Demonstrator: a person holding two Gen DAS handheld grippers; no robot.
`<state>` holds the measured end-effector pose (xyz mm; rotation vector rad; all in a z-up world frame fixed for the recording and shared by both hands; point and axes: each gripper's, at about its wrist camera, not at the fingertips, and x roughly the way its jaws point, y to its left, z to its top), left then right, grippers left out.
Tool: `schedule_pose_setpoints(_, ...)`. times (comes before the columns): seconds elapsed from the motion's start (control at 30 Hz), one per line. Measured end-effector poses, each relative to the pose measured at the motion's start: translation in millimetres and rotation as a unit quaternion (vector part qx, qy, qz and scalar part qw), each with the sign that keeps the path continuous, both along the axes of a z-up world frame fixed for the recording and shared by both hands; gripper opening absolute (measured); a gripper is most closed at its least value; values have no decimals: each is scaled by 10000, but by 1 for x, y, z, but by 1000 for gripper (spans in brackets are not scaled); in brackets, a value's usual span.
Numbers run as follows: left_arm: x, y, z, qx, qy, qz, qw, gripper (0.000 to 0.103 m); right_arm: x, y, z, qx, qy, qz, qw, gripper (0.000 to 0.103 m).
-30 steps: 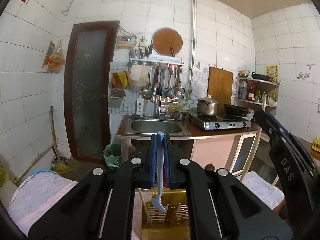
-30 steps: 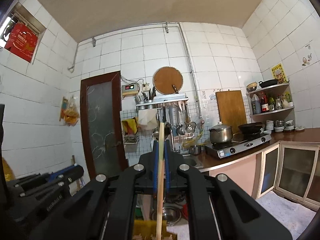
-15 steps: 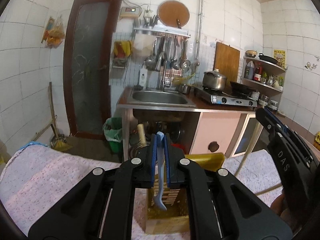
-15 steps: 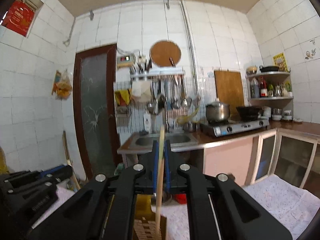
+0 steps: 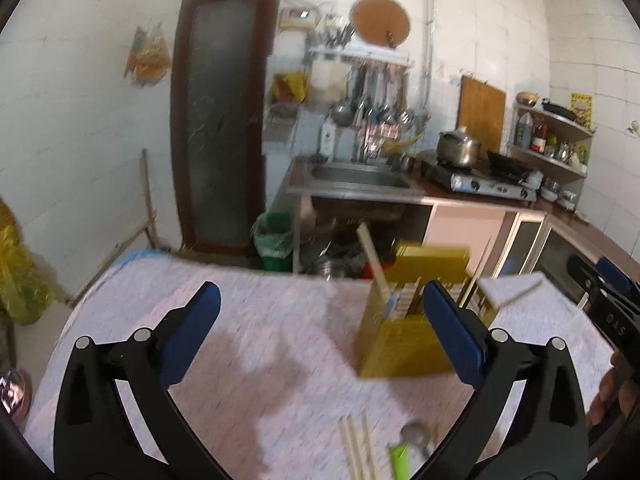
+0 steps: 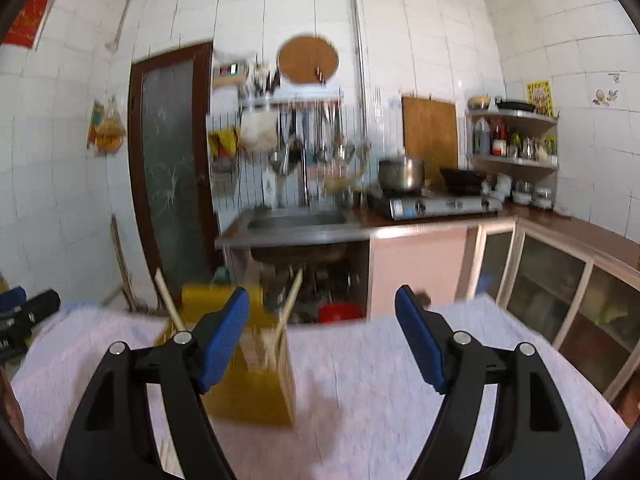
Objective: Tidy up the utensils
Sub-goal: 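Lower both items into the yellow holder and open both tools, then move both tools back toward the remaining chopsticks and spoon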
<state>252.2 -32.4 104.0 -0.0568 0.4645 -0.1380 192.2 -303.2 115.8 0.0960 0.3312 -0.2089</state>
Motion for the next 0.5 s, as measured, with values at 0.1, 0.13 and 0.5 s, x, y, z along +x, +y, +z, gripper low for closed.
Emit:
schedule_pose_setpoints(0.1, -4, 13, -23, -40, 306, 106, 9995, 98, -5, 10, -33, 35, 502, 73, 9987, 74)
schedule_pose_setpoints(0.13, -4, 17, -35, -40, 476, 125, 9988, 98, -6, 13, -43, 56, 627, 77, 9980, 74)
schedule_pose_setpoints(0.5, 4, 22, -139, 274, 1699, 187, 9849, 98, 24, 37, -147, 632, 2341, 188, 9700, 54)
